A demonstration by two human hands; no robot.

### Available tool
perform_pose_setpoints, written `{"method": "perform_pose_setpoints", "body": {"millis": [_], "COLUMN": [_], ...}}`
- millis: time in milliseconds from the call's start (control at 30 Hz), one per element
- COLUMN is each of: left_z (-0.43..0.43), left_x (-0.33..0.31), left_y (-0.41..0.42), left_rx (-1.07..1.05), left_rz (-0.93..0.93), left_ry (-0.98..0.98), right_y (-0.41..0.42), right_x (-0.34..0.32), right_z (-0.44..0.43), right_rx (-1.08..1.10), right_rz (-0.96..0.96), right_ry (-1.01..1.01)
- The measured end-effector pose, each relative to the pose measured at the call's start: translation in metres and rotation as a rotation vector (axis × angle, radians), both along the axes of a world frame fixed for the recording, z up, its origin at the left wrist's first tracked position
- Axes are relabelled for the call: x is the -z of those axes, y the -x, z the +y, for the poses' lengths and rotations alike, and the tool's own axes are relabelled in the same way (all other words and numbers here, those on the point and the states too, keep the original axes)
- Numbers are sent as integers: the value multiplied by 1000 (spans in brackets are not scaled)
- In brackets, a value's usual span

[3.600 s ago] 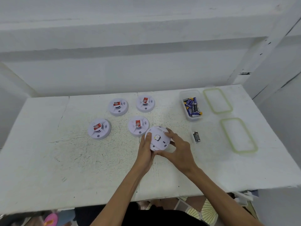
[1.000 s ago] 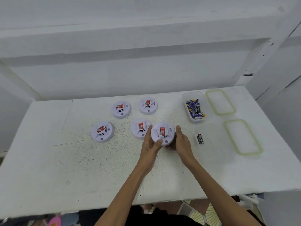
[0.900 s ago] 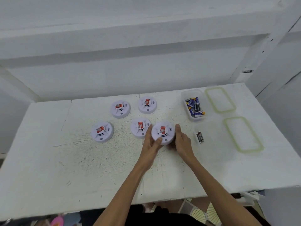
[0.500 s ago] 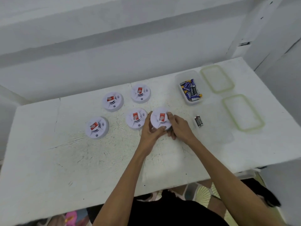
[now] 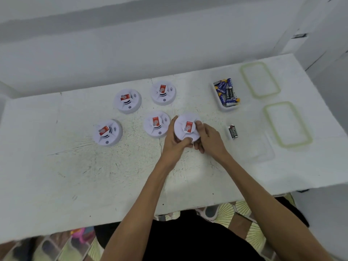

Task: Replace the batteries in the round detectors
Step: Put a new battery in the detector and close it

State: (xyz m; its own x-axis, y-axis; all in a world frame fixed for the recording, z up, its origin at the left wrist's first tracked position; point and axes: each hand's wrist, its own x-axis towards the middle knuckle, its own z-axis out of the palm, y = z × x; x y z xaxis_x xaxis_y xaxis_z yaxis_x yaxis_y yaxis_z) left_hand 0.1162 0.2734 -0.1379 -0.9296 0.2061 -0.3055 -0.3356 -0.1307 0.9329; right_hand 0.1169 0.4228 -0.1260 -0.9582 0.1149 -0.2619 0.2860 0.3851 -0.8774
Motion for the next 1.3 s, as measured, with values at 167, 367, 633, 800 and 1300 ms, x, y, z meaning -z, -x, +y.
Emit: {"method": "perform_pose_setpoints", "body": {"millis": [167, 367, 633, 800, 1300], "left_z": [1, 0, 1, 1, -8], "left_x": [0, -1, -3, -2, -7], "left_y": [-1, -2, -3, -5, -4], "left_rx": [-25, -41, -40, -53, -69], "left_rz": [-12, -12, 4, 2, 2], "left_ry": [8, -2, -5, -30, -14], "right_y": [0, -1, -2, -2, -3], "right_x": [1, 3, 3, 4, 6], "right_z": [0, -1, -1, -1, -2], "right_rx": [-8, 1, 8, 6, -19], "right_rz": [10, 10, 21, 29, 35], "right_ry": [0, 0, 8, -15, 27]}}
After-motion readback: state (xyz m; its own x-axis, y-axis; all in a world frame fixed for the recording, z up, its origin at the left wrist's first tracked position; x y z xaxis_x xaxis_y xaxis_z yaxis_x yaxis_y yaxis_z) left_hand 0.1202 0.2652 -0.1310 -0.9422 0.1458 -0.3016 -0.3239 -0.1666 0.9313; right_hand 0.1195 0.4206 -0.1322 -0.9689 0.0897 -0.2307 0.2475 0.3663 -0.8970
